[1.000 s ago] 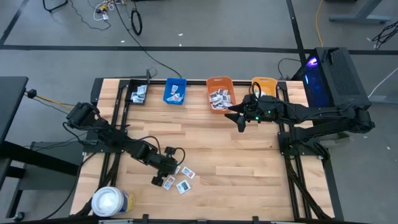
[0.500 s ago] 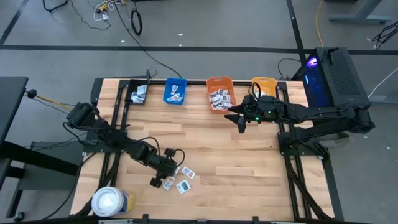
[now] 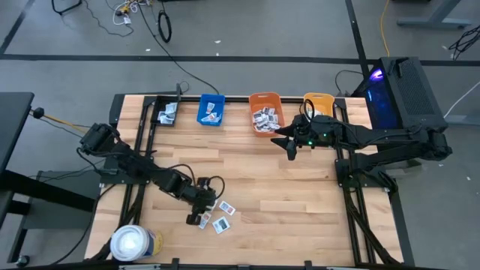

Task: Pick & Place First Aid Supplies
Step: Put the ointment pack into the blue bin

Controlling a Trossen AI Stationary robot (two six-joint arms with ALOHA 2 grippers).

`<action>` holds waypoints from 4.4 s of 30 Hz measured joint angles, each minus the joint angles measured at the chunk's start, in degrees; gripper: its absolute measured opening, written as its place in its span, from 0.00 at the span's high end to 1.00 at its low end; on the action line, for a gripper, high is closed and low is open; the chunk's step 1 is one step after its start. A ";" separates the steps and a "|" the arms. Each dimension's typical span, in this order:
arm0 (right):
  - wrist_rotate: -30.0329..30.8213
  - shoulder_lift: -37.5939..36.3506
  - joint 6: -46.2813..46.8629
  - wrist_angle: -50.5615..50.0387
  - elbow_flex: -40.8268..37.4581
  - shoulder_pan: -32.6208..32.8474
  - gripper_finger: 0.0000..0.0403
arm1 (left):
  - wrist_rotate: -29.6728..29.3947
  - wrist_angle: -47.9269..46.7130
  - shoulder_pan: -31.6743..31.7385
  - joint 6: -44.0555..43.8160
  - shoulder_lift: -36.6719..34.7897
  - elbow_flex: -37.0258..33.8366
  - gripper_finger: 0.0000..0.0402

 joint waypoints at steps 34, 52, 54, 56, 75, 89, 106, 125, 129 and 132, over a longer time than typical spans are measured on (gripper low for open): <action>-4.21 0.00 -0.55 0.00 0.02 0.00 0.43 | 31.85 3.95 11.22 -21.31 0.29 -8.92 0.74; -4.40 0.00 -1.46 -0.01 0.02 -0.01 0.43 | 27.27 9.95 11.85 -16.15 0.13 -10.26 0.64; -4.40 0.00 -1.46 0.00 0.02 -0.01 0.43 | 27.27 9.95 11.85 -16.18 0.13 -10.26 0.58; -4.40 0.00 -1.49 0.00 0.02 0.00 0.43 | 27.47 10.12 11.85 -16.68 0.13 -10.26 0.52; -2.82 0.00 -0.85 0.00 0.02 0.00 0.43 | 28.32 14.68 11.85 -19.25 0.15 -10.26 0.46; -2.82 0.00 -1.49 -0.02 0.02 -0.02 0.43 | 30.78 14.46 11.79 -30.50 0.74 -10.26 0.47; -2.82 0.00 -1.88 -0.02 0.02 -0.02 0.43 | 25.89 15.00 11.81 -43.31 0.72 -10.26 0.47; -5.72 -0.62 -3.05 -1.28 0.02 -0.02 0.43 | 33.00 16.22 15.61 -46.40 0.11 -7.04 0.47; -7.25 -2.32 -3.38 -4.02 0.02 0.00 0.43 | 32.30 15.83 15.61 -44.69 0.11 -2.80 0.47; -7.39 -4.35 -4.74 -7.33 0.02 0.00 0.43 | 30.75 11.42 15.61 -41.92 0.11 0.66 0.48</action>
